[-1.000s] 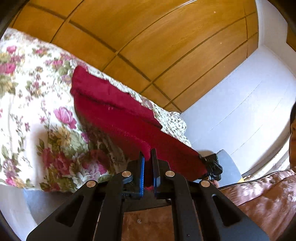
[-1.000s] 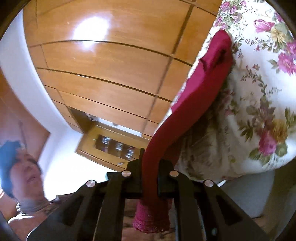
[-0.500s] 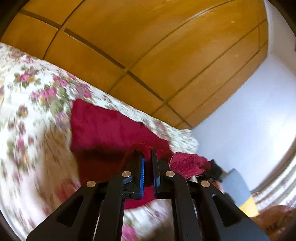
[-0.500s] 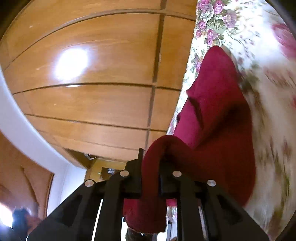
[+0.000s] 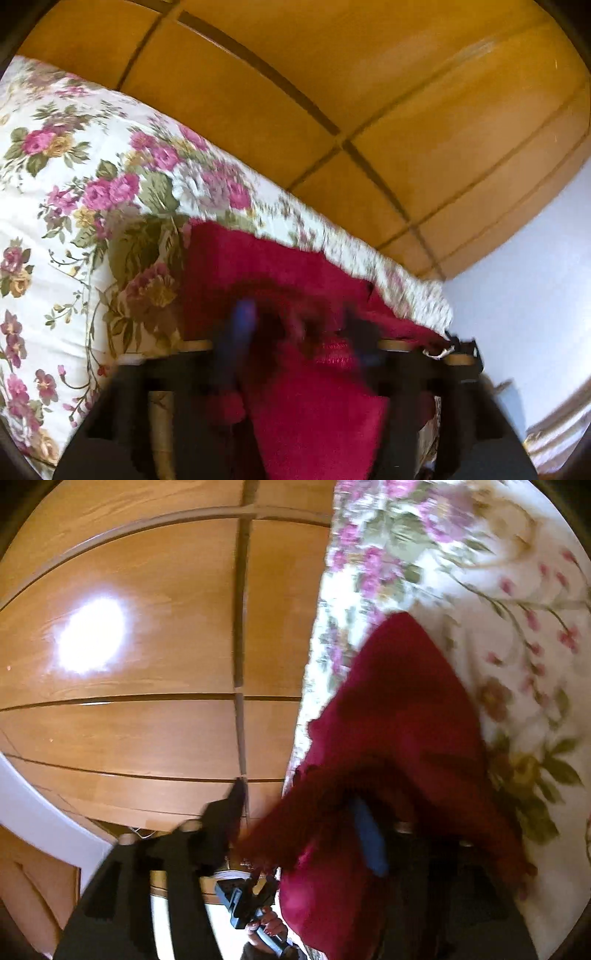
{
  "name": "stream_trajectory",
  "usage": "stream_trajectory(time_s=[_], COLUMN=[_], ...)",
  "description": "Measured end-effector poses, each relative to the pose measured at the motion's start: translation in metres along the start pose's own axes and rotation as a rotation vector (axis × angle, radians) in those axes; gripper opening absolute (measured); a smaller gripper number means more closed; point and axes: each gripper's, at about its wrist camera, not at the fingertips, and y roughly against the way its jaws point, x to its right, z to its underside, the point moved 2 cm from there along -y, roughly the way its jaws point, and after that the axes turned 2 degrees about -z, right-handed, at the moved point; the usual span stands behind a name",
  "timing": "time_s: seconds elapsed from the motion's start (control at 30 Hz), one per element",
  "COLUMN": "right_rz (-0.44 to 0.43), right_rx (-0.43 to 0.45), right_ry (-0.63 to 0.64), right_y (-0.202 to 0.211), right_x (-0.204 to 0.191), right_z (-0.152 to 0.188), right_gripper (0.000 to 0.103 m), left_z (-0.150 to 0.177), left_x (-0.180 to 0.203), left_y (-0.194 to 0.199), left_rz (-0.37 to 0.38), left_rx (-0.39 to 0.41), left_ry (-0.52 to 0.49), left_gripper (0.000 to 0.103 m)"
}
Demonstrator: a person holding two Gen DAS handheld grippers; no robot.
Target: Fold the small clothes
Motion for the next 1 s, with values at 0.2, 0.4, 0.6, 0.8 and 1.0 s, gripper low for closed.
stream_trajectory(time_s=[0.2, 0.4, 0.6, 0.8, 1.0], right_rz=[0.159, 0.395, 0.703, 0.707, 0.764], right_rx=[0.069, 0.002, -0.067, -0.003, 0.009], right_ry=[0.231, 0.418, 0.576, 0.728, 0.697], right_y=[0.009, -0.024, -0.056, -0.048, -0.058], right_x=[-0.034, -0.046, -0.023, -0.047, -0.023], right_z=[-0.006, -0.002, 0.006, 0.012, 0.002], right_gripper=[0.084, 0.074, 0.032, 0.008, 0.008], left_z=[-0.004, -0.002, 0.001, -0.012, -0.014], left_x=[0.005, 0.016, 0.025, 0.041, 0.024], left_y=[0.012, -0.019, -0.057, -0.039, -0.056], left_rz=[-0.092, -0.192, -0.25, -0.31, -0.395], left_rx=[0.045, -0.046, -0.156, -0.044, -0.037], left_ry=[-0.061, -0.13, -0.205, -0.283, -0.256], left_gripper=[0.066, 0.066, 0.02, 0.005, 0.005])
